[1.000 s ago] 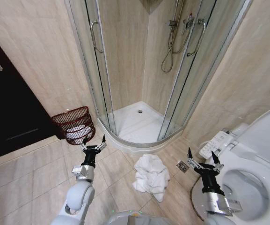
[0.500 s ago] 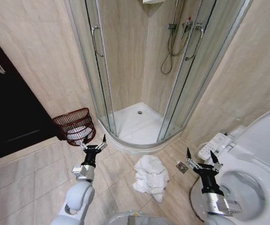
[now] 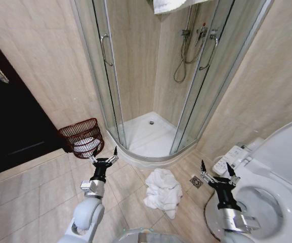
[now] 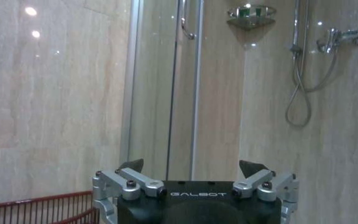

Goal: Discard the used towel into the hamper.

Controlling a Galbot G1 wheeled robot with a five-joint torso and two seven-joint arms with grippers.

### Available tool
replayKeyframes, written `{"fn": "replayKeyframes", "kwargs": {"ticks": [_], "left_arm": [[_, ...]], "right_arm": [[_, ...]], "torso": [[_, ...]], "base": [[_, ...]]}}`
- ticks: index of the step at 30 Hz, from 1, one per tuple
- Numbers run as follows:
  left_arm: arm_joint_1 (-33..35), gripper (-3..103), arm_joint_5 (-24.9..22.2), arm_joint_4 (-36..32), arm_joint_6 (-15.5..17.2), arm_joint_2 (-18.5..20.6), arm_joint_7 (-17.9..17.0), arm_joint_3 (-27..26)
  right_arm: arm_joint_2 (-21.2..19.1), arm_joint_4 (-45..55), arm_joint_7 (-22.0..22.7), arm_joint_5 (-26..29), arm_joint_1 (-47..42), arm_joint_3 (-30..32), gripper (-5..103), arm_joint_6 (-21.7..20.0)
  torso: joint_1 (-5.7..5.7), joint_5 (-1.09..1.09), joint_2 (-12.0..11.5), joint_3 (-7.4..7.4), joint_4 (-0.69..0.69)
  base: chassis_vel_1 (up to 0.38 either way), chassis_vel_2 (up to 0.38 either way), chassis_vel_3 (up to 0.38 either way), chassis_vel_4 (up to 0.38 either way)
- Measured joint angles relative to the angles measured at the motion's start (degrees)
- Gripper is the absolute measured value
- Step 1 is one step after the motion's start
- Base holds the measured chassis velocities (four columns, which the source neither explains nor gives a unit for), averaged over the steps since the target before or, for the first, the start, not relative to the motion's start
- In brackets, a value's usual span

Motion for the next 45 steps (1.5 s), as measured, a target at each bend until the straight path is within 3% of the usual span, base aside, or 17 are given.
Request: {"fn": "replayKeyframes", "kwargs": {"ticks": [45], "left_arm": [[-0.47, 100, 0.20, -0.68, 1.55, -0.15, -0.96, 0.24]], "right_arm": [[0.00, -1.16, 1.16, -0.80, -0.06, 0.01, 100, 1.17]], "torso": [[4.81, 0.00, 11.19, 6.37, 0.00]], "base": [[-0.004, -0.004, -0.003, -0.003]]}}
